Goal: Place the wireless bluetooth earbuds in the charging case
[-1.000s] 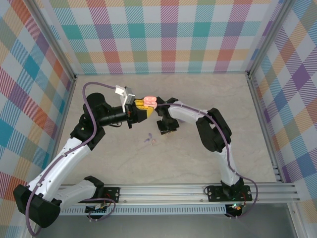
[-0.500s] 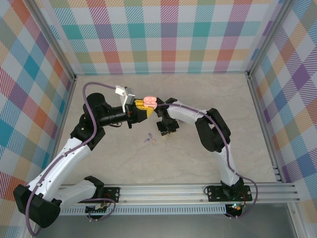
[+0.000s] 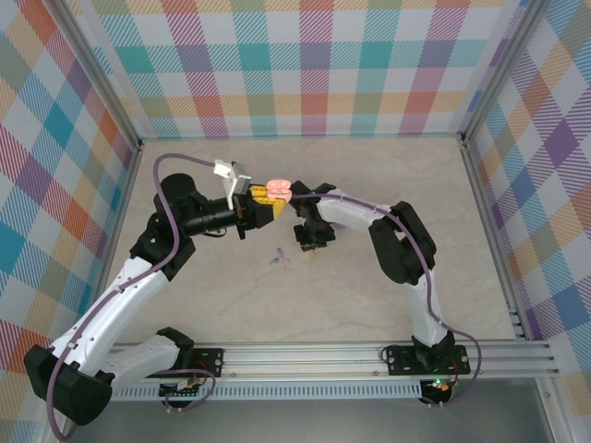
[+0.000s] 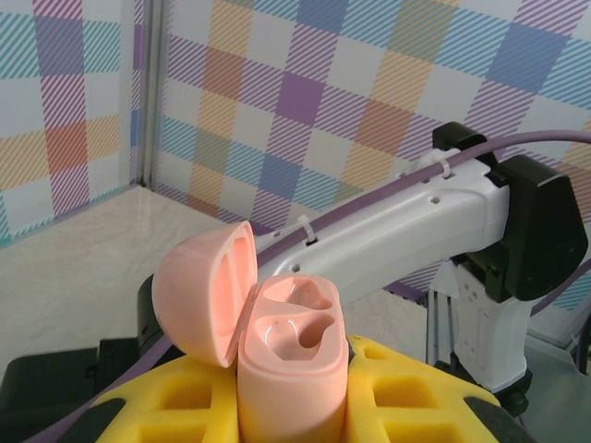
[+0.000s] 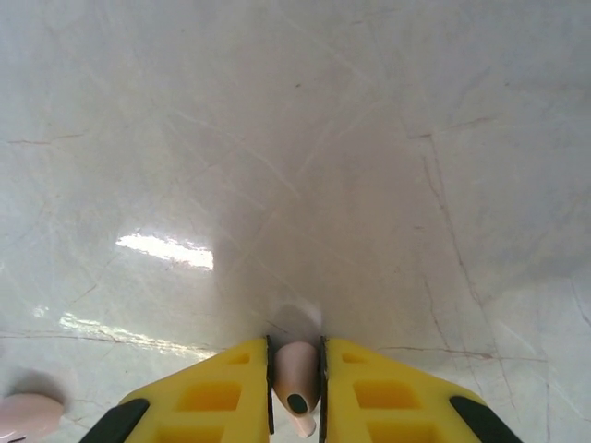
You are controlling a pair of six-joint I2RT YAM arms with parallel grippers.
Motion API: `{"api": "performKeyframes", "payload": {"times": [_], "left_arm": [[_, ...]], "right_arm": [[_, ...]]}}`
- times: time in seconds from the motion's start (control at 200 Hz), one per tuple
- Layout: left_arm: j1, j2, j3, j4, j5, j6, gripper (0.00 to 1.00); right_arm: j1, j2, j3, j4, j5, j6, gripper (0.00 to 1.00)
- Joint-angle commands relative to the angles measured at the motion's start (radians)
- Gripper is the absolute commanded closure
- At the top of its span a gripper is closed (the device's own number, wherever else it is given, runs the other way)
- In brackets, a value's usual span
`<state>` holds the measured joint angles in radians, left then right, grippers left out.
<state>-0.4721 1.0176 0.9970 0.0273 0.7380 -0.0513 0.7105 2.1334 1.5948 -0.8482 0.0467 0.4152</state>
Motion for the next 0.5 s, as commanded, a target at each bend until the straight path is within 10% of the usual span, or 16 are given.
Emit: {"api": "performKeyframes", "payload": {"times": [0.0, 0.495], "left_arm": [[0.013, -0.008, -0.003, -0.028, -0.042, 0.013, 0.8], [0.014, 0.056, -0.077, 0.025, -0.284, -0.128, 0.8]], "right_arm": [[-0.04, -0.054, -0.085, 0.092, -0.07, 0.038, 0.84], [-0.252, -0.478, -0.371, 0.409, -0.432, 0.138, 0.84]]}}
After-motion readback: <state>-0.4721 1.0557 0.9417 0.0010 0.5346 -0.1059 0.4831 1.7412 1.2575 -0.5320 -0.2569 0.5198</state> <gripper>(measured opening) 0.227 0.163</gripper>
